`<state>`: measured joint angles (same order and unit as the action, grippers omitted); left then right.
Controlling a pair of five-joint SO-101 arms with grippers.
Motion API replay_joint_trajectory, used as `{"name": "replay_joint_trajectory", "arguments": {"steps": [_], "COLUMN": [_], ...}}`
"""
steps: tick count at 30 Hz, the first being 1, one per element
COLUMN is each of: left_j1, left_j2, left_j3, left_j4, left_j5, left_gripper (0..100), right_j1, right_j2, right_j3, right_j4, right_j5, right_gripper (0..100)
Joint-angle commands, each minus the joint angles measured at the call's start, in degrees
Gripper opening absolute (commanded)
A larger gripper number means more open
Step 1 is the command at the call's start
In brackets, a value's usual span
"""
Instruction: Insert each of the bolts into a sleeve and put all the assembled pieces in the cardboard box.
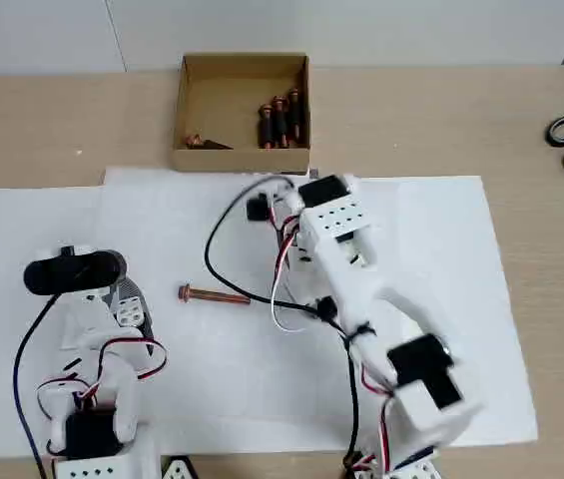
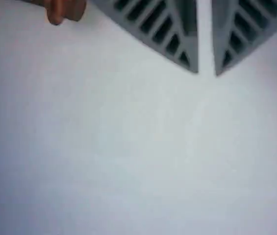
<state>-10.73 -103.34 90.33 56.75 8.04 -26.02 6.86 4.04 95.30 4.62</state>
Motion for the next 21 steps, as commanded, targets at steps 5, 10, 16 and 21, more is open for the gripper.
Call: {"name": "replay_joint_trajectory", "arguments": {"steps": [5, 10, 16, 21], "left_j1": [0.1, 0.4, 4.3, 4.1], "left_j2": [-0.5, -0.2, -0.2, -0.1], "left_j3": [-5.9, -13.1, -23.0, -27.6], "left_j4": [-1.3, 2.6, 6.8, 5.4], "left_j5": [3.0, 9.1, 17.6, 19.5], "left_gripper": [1, 1, 1, 1], "right_j1": [0.6, 0.8, 8.6, 19.8], "right_j2": [-16.4, -26.0, -35.6, -38.8], "right_j3": [-2.4, 1.9, 8.0, 13.8], "right_j4": [2.0, 1.9, 1.4, 1.5], "right_j5": [0.4, 0.4, -4.9, -7.0], "right_gripper": [0.4, 0.4, 0.4, 0.4]}}
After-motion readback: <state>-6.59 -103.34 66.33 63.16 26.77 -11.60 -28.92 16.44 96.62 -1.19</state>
